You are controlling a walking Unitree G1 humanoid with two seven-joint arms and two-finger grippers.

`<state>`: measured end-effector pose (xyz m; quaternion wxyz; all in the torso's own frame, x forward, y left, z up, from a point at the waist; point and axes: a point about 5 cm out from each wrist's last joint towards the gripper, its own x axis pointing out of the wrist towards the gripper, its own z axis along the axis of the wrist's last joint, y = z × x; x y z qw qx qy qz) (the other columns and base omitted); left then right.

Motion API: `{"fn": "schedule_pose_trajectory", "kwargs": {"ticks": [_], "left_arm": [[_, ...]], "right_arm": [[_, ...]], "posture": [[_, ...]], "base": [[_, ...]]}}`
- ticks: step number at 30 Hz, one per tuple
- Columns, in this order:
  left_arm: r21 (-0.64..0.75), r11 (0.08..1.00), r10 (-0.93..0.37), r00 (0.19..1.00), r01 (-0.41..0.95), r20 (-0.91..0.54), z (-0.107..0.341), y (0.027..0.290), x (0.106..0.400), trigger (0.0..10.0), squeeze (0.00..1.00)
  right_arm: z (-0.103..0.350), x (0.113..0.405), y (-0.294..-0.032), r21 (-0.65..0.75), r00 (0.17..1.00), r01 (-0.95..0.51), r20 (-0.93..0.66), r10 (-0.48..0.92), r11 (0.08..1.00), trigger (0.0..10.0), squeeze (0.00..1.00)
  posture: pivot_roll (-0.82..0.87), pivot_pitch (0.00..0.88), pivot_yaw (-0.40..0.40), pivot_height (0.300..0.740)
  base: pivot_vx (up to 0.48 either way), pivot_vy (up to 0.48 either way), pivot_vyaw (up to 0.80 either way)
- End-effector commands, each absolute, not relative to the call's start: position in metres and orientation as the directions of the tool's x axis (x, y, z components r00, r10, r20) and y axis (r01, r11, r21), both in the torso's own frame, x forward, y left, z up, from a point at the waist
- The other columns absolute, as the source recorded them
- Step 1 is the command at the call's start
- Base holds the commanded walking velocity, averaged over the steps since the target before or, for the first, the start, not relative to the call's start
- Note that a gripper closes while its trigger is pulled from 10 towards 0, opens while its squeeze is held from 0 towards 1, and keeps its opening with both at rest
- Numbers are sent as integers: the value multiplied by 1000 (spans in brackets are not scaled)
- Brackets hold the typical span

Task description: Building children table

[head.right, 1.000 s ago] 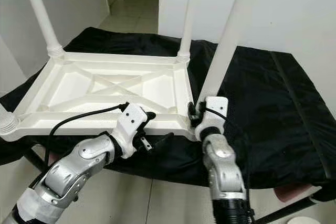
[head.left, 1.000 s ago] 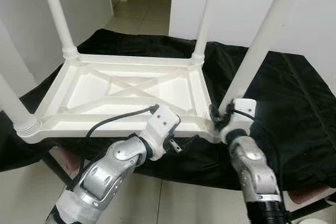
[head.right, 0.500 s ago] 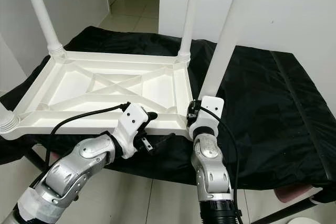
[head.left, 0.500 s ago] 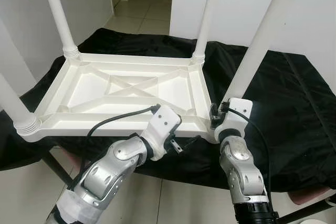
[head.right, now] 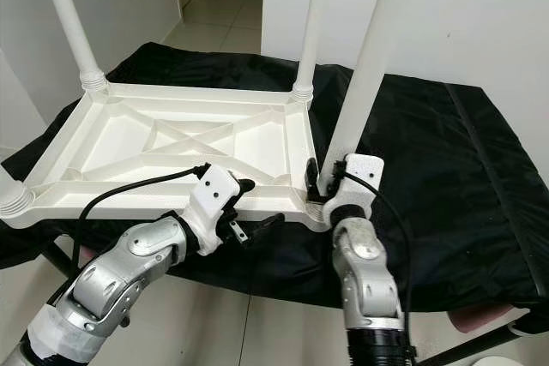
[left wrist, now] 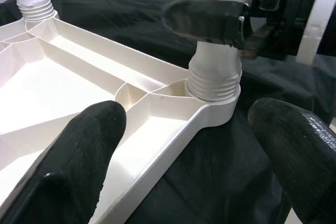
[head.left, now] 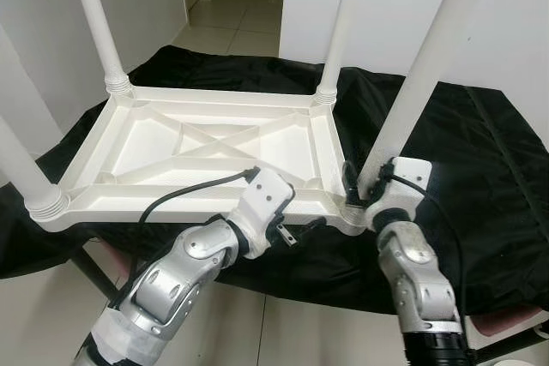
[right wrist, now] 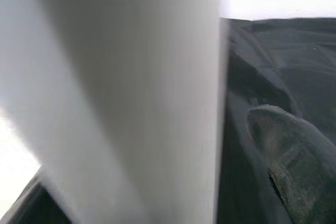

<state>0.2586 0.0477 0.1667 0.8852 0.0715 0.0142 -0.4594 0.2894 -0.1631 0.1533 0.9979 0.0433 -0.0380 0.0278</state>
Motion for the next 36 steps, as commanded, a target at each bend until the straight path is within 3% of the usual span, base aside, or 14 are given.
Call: {"fn": "schedule_pose_trajectory", "kwargs": {"ticks": [1, 5, 17, 18, 23, 24, 25, 36], "left_arm": [[125, 536, -831, 547, 835, -97, 167, 47, 260, 10000, 0], [128, 533, -833, 545, 837, -94, 168, 46, 261, 10000, 0], [135, 525, -839, 538, 840, -86, 170, 43, 263, 10000, 0], [136, 526, -839, 538, 840, -82, 171, 42, 263, 10000, 0], [137, 526, -839, 538, 840, -80, 171, 42, 263, 10000, 0], [138, 526, -839, 538, 840, -80, 171, 42, 263, 10000, 0], [139, 528, -838, 540, 838, -79, 172, 42, 263, 10000, 0], [142, 530, -836, 543, 836, -78, 171, 43, 263, 10000, 0]], "right_arm": [[150, 290, -167, 58, 982, -174, 83, 169, 983, 10000, 0], [150, 292, -169, 5, 937, -340, 81, 339, 940, 10000, 0], [148, 302, -177, -72, 827, -561, 5, 563, 825, 10000, 0], [146, 308, -181, -89, 811, -584, -25, 584, 807, 7490, 0], [145, 309, -183, -96, 805, -593, -37, 592, 800, 7490, 0], [145, 310, -184, -103, 802, -597, -44, 596, 796, 4784, 0], [142, 310, -187, -99, 799, -601, -57, 599, 793, 0, 0], [130, 305, -196, -71, 773, -634, -92, 628, 770, 0, 0]], "posture": [[-49, 1, -21, 740], [-53, 0, -18, 740], [-53, 0, -16, 740], [-49, 0, -19, 740], [-49, 0, -19, 740], [-48, 0, -21, 740], [-43, 0, -25, 740], [-42, 0, -24, 740]], "base": [[0, 0, 0], [0, 0, 0], [0, 0, 0], [0, 0, 0], [0, 0, 0], [0, 0, 0], [0, 0, 0], [0, 0, 0]]}}
